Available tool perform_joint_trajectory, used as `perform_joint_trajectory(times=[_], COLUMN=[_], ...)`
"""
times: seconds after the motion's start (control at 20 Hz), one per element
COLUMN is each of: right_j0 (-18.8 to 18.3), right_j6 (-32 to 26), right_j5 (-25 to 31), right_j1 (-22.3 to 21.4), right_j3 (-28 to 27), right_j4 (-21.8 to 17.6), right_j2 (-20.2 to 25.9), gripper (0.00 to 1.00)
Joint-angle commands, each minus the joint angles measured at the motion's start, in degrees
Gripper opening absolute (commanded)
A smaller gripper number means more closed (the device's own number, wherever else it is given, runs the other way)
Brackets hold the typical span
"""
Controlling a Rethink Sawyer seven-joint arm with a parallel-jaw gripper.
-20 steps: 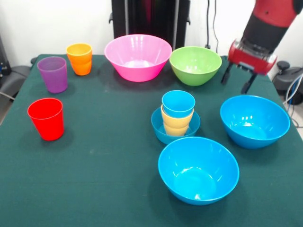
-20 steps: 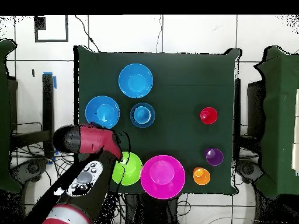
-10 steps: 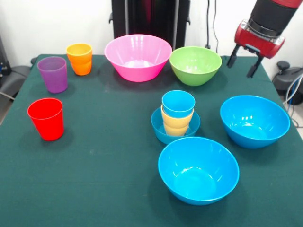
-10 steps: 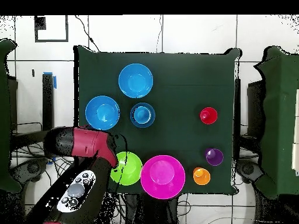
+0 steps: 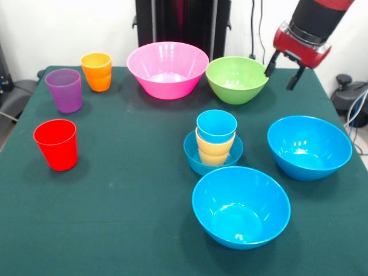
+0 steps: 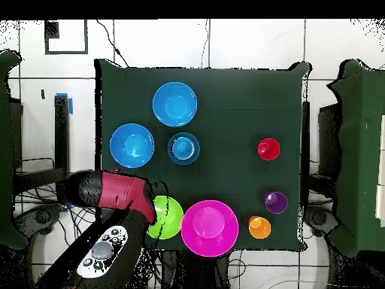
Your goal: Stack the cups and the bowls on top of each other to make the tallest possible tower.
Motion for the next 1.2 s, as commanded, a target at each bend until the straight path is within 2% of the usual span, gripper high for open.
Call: perform_joint_trajectory(times=[0.05, 0.65, 0.95, 1.2], right_j0=[0.57, 0.04, -1.78, -2.74], right_j6=[14.94, 15.8, 15.0, 14.67], right_j5=[-2.42, -4.81, -9.79, -11.28], right_j1=[4.39, 6.61, 8.51, 8.72], right_j3=[5.96, 6.1, 7.47, 7.84], right_j4=[2.16, 1.67, 2.71, 3.32], right_j2=[5.01, 5.4, 8.44, 9.93], gripper=[1.0, 1.0, 1.0, 1.0])
